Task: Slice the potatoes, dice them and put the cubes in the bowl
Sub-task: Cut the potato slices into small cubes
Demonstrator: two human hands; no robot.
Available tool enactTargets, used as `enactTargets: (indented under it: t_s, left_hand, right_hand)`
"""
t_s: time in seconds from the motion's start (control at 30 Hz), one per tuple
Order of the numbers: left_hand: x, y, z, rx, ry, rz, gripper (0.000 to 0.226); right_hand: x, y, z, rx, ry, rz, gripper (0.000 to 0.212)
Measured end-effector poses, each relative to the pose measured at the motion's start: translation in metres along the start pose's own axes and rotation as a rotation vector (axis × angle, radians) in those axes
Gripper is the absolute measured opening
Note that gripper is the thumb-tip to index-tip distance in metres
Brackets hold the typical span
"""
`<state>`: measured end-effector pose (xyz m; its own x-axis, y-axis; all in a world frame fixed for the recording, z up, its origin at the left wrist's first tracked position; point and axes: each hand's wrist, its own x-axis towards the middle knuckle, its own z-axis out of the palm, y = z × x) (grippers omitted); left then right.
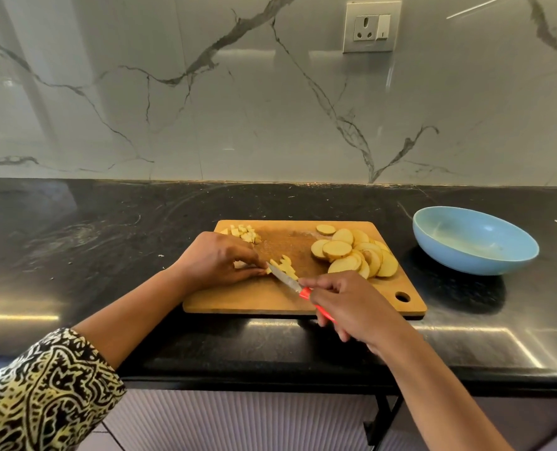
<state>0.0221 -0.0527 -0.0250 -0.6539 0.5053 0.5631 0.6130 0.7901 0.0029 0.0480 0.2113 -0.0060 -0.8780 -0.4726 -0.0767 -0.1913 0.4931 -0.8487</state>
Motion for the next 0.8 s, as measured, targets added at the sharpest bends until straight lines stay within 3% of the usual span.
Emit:
enactTargets:
  t_s: [0.07, 0.23, 0.5, 0.57, 0.67, 0.8]
  left_hand:
    - [0.001, -0.001, -0.001, 0.001, 0.007, 0.001, 0.030]
    - [0.002, 0.001, 0.000, -0.014, -0.012, -0.026, 0.032]
    - [0.010, 0.009, 0.009, 0.035, 0.005, -0.100, 0.041]
    - [0.017, 0.010, 0.010, 0.016, -0.122, -0.205, 0.047]
    - [0.028, 0.008, 0.012, -0.195, -0.396, -0.297, 0.048]
    - [0.030, 0.007, 0.013, -0.308, -0.422, -0.286, 0.042]
  right_hand:
    - [0.001, 0.002, -0.004, 0.148, 0.024, 0.037, 0.029]
    - [0.002, 0.008, -0.008, 0.243, 0.123, -0.003, 0.028]
    - [0.006, 0.019, 0.007, 0.100, 0.347, -0.201, 0.036]
    - [0.006, 0.022, 0.008, 0.049, 0.373, -0.220, 0.036]
    - [0.008, 0.023, 0.007, 0.038, 0.383, -0.214, 0.037]
    - [0.009, 0.024, 0.006, 0.030, 0.393, -0.213, 0.038]
